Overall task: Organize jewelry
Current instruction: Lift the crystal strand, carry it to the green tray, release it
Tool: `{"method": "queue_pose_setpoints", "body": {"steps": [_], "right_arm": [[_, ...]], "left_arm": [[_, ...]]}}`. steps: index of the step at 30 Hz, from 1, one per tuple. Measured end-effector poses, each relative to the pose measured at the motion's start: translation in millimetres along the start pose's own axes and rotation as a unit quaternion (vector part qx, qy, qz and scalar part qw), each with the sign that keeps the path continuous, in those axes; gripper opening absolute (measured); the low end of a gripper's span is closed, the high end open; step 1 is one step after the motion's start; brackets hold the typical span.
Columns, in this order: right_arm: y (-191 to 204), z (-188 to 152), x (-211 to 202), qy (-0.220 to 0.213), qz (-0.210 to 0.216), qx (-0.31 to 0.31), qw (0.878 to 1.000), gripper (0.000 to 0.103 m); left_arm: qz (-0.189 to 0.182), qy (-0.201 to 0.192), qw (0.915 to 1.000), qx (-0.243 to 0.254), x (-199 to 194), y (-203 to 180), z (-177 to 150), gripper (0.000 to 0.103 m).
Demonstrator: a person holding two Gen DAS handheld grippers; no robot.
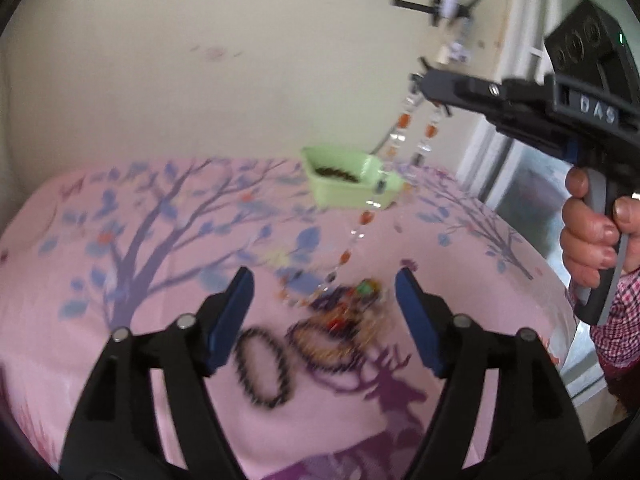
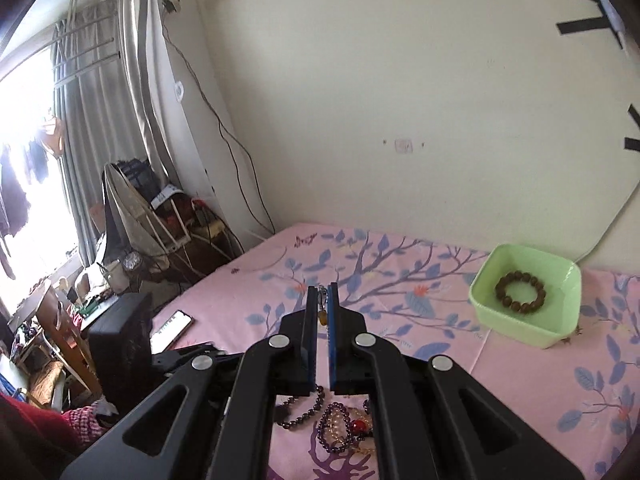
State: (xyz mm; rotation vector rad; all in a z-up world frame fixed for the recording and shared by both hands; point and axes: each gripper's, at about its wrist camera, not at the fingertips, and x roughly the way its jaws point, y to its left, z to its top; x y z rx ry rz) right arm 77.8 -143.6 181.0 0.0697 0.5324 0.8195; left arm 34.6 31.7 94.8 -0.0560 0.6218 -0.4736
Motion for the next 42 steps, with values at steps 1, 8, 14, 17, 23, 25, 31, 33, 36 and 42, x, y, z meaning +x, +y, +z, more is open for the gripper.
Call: {"method": "queue_pose_setpoints", "body": {"steps": [1, 8, 14, 17, 23, 25, 31, 33, 36, 42], "right_arm": [[0.8, 0.6, -4.8, -0.005, -0.001, 0.000, 1.000, 0.000], [-4.8, 7.0, -40.9, -0.045, -0.012, 0.000, 0.999, 0.000], [-25.1, 15.3, -66.6, -0.076, -0.026, 0.016, 0.997, 0.000], [-33.1, 24.7, -77.5, -0.089, -0.035, 0.017, 0.995, 0.000], [-35.7, 39.1, -96.4, -0.108, -0.047, 0.000, 0.993, 0.000], [-36.0, 38.9, -103.4, -0.113, -0.048, 0.000, 0.992, 0.000], [-46.5, 33.9, -116.8, -0.124, -0.049, 0.014, 0.991, 0.000], [-58.8, 30.4, -118.2, -0.123, -0.053, 0.025, 0.991, 0.000], [-76.8, 28.2, -117.5, -0.122, -0.063, 0.039, 0.990, 0.000], [-114.7, 40.9, -95.7, -0.116, -0.087, 0.059, 0.988, 0.000]], "left_arm": [[-0.003, 0.001, 0.9999, 0.010, 5.2, -5.4, 2.6, 0.070], [-0.010, 0.034, 0.9983, 0.046, 61.3, -21.5, 13.7, 0.024], [-0.052, 0.023, 0.9982, 0.019, 68.9, -17.3, 51.4, 0.005], [-0.066, -0.001, 0.9972, 0.036, 52.8, -28.0, 66.4, 0.011], [-0.066, -0.048, 0.9921, 0.096, 36.2, -63.2, 62.9, 0.080], [-0.048, -0.037, 0.9915, 0.115, 51.0, -79.8, 61.6, 0.080], [-0.071, 0.035, 0.9890, 0.125, 112.6, -102.6, 57.1, 0.006], [-0.083, 0.032, 0.9902, 0.107, 117.9, -96.2, 60.3, 0.005], [-0.090, 0.030, 0.9917, 0.087, 121.3, -83.7, 72.1, 0.005], [-0.083, 0.013, 0.9941, 0.069, 126.8, -69.9, 139.7, 0.005]]}}
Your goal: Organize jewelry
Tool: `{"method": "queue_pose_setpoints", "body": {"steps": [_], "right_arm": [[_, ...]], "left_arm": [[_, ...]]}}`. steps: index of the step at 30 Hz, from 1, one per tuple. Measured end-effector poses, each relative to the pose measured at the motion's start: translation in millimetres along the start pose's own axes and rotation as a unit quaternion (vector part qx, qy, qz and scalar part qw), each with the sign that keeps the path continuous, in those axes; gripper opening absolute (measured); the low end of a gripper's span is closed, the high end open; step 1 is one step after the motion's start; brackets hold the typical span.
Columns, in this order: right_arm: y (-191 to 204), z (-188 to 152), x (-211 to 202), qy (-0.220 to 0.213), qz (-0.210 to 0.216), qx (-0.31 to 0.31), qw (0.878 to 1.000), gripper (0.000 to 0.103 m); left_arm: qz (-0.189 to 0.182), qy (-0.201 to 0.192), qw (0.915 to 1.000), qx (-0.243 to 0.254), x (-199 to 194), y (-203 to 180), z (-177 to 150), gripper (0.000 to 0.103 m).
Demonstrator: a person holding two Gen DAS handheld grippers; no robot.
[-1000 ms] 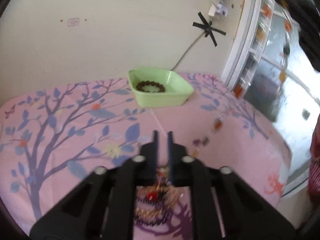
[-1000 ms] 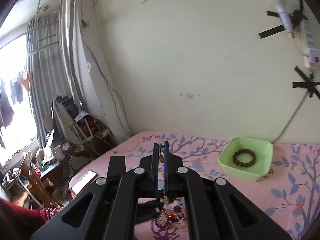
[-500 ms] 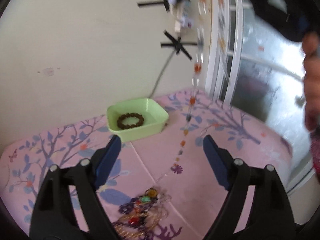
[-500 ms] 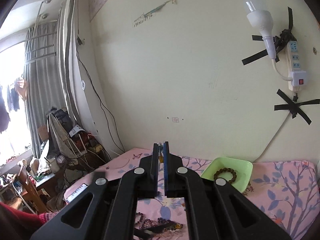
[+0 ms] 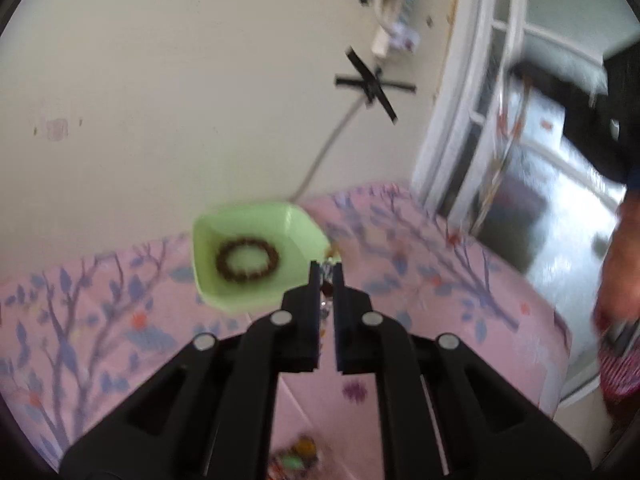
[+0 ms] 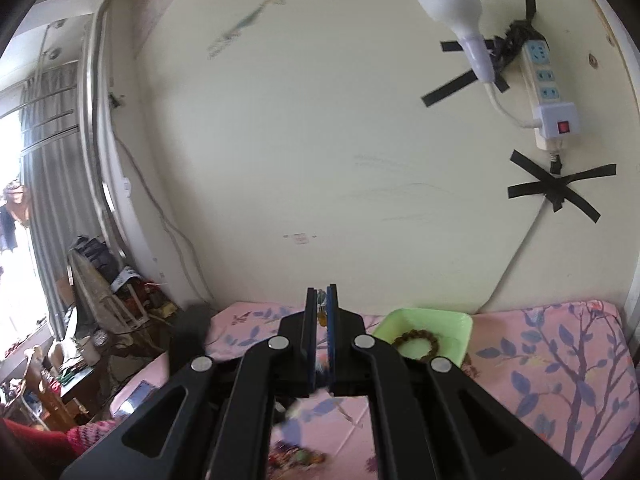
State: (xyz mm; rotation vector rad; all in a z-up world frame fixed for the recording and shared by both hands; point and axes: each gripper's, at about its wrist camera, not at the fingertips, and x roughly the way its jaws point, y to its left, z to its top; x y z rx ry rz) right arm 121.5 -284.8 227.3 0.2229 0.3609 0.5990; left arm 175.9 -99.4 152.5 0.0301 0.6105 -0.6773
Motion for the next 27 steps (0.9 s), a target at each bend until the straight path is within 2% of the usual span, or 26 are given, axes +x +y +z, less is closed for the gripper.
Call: {"method": "queue_pose_setpoints", "body": {"steps": [6, 10, 13, 16, 17, 18, 19, 20, 22, 24, 25, 26, 27], "right_arm": [[-47.5, 13.4, 56.6, 0.021, -0.014, 0.052, 0.998, 0.000], [-70.2, 9.8, 91.6, 0.042, -0.037, 0.059, 0.997, 0.000], [-90.5, -8.9, 119.6, 0.070, -0.042, 0.074, 0.994, 0.000], [-110.3, -39.4, 143.7, 0.088, -0.062, 0.087, 0.990, 0.000], [-115.4, -49.0, 151.5, 0.097, -0.066, 0.092, 0.989, 0.000], [-122.3, -64.2, 164.3, 0.123, -0.077, 0.098, 0.985, 0.000], [-126.2, -76.1, 173.9, 0.148, -0.089, 0.102, 0.980, 0.000], [-129.0, -85.9, 180.9, 0.170, -0.099, 0.102, 0.975, 0.000], [-129.8, -98.7, 183.7, 0.191, -0.107, 0.104, 0.970, 0.000], [-123.9, -101.8, 171.3, 0.182, -0.099, 0.109, 0.972, 0.000], [-118.4, -102.2, 161.8, 0.174, -0.091, 0.111, 0.974, 0.003], [-112.8, -102.9, 153.2, 0.169, -0.084, 0.111, 0.976, 0.011], [-105.5, -105.2, 143.4, 0.165, -0.076, 0.110, 0.977, 0.013]], "left_arm": [[-0.002, -0.011, 0.9998, -0.018, 21.9, 18.0, 74.7, 0.005], [0.009, 0.002, 0.9993, -0.035, 53.2, 31.9, 88.3, 0.005], [0.013, 0.029, 0.9977, -0.060, 80.9, 47.4, 75.3, 0.005], [0.034, 0.071, 0.9934, -0.084, 114.2, 61.8, 44.1, 0.006], [0.043, 0.088, 0.9914, -0.087, 122.5, 64.2, 36.3, 0.009], [0.053, 0.126, 0.9862, -0.094, 137.3, 68.5, 23.6, 0.014], [0.053, 0.161, 0.9803, -0.101, 149.3, 72.3, 10.6, 0.014], [0.053, 0.172, 0.9783, -0.103, 152.3, 73.9, 5.8, 0.014], [0.067, 0.176, 0.9772, -0.097, 145.3, 75.8, -2.2, 0.014], [0.069, 0.166, 0.9794, -0.091, 127.0, 75.7, -4.1, 0.014], [0.071, 0.158, 0.9811, -0.088, 111.2, 75.3, -6.5, 0.014], [0.071, 0.153, 0.9820, -0.086, 102.0, 74.7, -8.9, 0.014], [0.067, 0.143, 0.9837, -0.085, 85.7, 75.6, -13.9, 0.015]]}}
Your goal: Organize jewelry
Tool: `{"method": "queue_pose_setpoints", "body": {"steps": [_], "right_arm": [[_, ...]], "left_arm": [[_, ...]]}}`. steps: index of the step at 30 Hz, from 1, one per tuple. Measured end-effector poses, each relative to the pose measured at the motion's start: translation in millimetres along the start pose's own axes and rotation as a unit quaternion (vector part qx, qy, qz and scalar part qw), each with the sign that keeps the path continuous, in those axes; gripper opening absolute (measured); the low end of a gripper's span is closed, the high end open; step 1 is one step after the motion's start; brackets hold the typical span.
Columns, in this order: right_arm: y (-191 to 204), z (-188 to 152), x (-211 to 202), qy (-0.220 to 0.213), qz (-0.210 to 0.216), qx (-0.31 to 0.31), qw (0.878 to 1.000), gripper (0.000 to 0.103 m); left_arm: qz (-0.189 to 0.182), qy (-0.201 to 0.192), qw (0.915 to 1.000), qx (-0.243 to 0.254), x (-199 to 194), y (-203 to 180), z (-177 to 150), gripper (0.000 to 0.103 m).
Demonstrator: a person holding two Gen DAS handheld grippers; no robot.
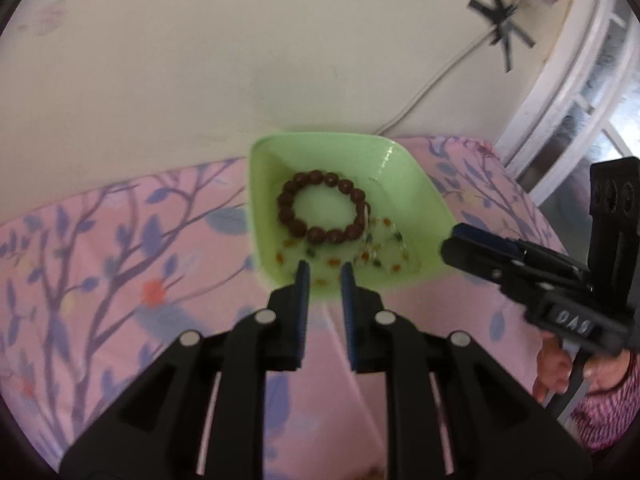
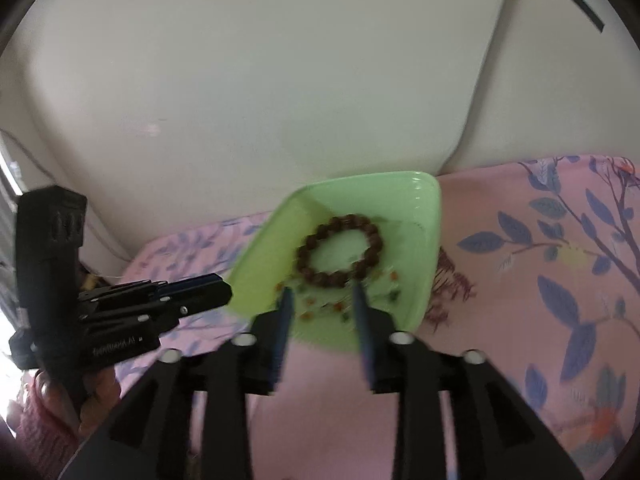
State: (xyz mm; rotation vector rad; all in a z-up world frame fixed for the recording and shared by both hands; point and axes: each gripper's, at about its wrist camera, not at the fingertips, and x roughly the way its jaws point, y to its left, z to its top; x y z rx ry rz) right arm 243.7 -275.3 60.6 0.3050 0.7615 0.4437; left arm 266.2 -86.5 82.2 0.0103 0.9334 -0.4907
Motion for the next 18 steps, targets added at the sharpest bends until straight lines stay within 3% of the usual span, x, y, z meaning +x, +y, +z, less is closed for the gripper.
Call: {"method": "queue_pose_setpoints", "body": {"steps": [5, 11, 14, 16, 17, 18], "right_arm": [[30.2, -51.3, -22.1, 0.047, 0.066, -0.034, 0.996, 0.013], [72.5, -111.7, -31.6, 0.086, 0.082, -0.110, 0.987, 0.012], [87.2, -125.1, -24.4, 0.102, 0.083, -0.127, 0.983, 0.012], [96.0, -135.0, -12.0, 0.121, 0.068, -0.148, 0.979, 0.010], [99.0, -142.4, -5.2, 0.133, 0.055, -0.160, 0.977, 0.000], [100.3, -146.3, -6.0, 0.124, 0.035, -0.173, 0.976, 0.000]], "left_arm": [[-0.025, -0.020, 0.9994, -0.007, -47.8, 12.6, -64.8, 0.016], [-0.057, -0.027, 0.9980, -0.006, -79.6, 10.6, -150.6, 0.016], [-0.069, -0.018, 0.9975, -0.004, -80.3, 4.8, -182.0, 0.016], [-0.053, -0.005, 0.9986, 0.005, -73.7, 1.7, -196.7, 0.016], [-0.037, -0.005, 0.9993, 0.007, -71.3, 2.3, -201.3, 0.016], [-0.014, -0.003, 0.9998, 0.011, -67.4, 4.4, -204.6, 0.016]]}}
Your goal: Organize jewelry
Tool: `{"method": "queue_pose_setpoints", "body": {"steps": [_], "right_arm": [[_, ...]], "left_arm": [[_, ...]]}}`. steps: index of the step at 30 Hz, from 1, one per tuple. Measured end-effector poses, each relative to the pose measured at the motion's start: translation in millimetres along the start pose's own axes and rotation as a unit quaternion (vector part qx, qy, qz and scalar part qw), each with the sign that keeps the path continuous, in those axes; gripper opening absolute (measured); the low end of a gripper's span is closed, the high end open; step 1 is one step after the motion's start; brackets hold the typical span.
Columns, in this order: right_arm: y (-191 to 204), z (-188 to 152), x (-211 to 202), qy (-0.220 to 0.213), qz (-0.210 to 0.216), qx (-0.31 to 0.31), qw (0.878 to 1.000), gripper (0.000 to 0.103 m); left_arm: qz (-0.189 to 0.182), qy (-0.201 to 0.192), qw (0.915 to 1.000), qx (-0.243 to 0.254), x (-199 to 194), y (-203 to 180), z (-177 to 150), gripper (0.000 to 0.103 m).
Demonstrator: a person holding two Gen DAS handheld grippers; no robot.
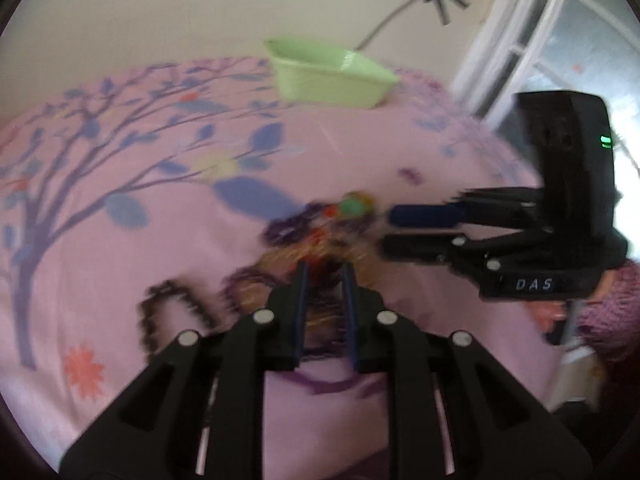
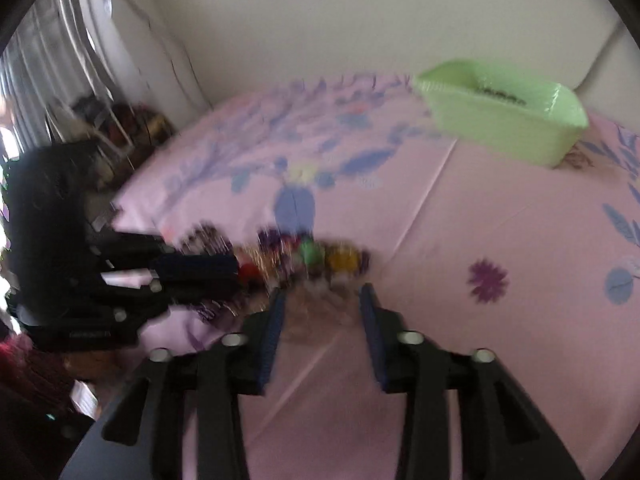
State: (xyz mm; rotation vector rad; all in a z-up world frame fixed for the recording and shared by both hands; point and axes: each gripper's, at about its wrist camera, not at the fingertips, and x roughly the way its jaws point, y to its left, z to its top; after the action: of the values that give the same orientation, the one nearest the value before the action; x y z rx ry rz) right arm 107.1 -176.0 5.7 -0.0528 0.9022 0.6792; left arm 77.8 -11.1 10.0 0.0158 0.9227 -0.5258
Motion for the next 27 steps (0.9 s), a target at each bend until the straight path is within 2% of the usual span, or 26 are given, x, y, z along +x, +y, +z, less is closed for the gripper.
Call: {"method": "queue_pose_setpoints", "body": {"steps": [1, 2, 6, 11, 12, 13, 15, 18, 19, 21, 23, 24, 25, 27], "right_arm": [[1.3, -4.5, -1.7, -0.002, -0.016, -0.007, 1.000, 0.000], [-0.8, -7.1, -6.2, -0.004, -0.013, 0.002, 1.000, 0.000], [-30.6, -28.6, -28.6, -0.022, -0.052, 0.055, 0.997, 0.000], [-69.5, -61.9, -65.3, -0.041, -0.082, 0.115, 0.989, 0.000], [-81.1, -72.8, -78.9, -0.051, -0.092, 0.136, 0.985, 0.000], [-87.3, -79.0, -88.2, -0.058, -0.100, 0.148, 0.982, 0.000], [-103.8, -93.0, -109.7, -0.076, -0.118, 0.177, 0.974, 0.000], [-114.2, -108.6, -125.1, -0.081, -0.128, 0.192, 0.970, 0.000], [-114.7, -111.6, -126.1, -0.080, -0.126, 0.195, 0.969, 0.000], [-114.0, -116.2, -126.4, -0.085, -0.114, 0.201, 0.969, 0.000], [-109.3, -117.6, -123.7, -0.090, -0.103, 0.197, 0.971, 0.001], [-105.8, -119.1, -123.0, -0.091, -0.098, 0.192, 0.972, 0.008], [-102.4, -120.3, -123.0, -0.091, -0.097, 0.187, 0.973, 0.022], [-93.2, -121.4, -123.2, -0.087, -0.102, 0.163, 0.977, 0.025]], "left_arm": [[0.018, -0.002, 0.9998, -0.001, 0.9, 3.9, -2.3, 0.016], [0.025, -0.003, 0.9997, -0.005, 0.9, 8.2, -3.0, 0.016], [0.036, -0.010, 0.9986, -0.036, -3.3, 26.2, -3.3, 0.016], [0.045, -0.024, 0.9984, -0.023, -19.4, 18.4, -8.1, 0.017], [0.043, -0.027, 0.9985, -0.018, -24.3, 14.4, -8.3, 0.023], [0.043, -0.032, 0.9984, -0.015, -29.4, 10.4, -8.8, 0.035], [0.039, -0.048, 0.9981, -0.003, -40.3, -1.2, -8.6, 0.044], [0.015, -0.061, 0.9975, 0.033, -45.0, -27.8, -1.7, 0.048], [0.009, -0.061, 0.9970, 0.047, -41.6, -39.9, 2.0, 0.053], [0.000, -0.056, 0.9944, 0.089, -27.1, -70.1, 11.0, 0.062], [-0.005, -0.055, 0.9900, 0.130, -11.0, -97.3, 17.4, 0.063], [-0.009, -0.051, 0.9866, 0.155, 0.4, -112.0, 20.5, 0.064], [-0.010, -0.044, 0.9839, 0.173, 11.9, -123.5, 23.2, 0.065], [-0.005, -0.025, 0.9801, 0.197, 36.7, -138.9, 29.0, 0.066]]}}
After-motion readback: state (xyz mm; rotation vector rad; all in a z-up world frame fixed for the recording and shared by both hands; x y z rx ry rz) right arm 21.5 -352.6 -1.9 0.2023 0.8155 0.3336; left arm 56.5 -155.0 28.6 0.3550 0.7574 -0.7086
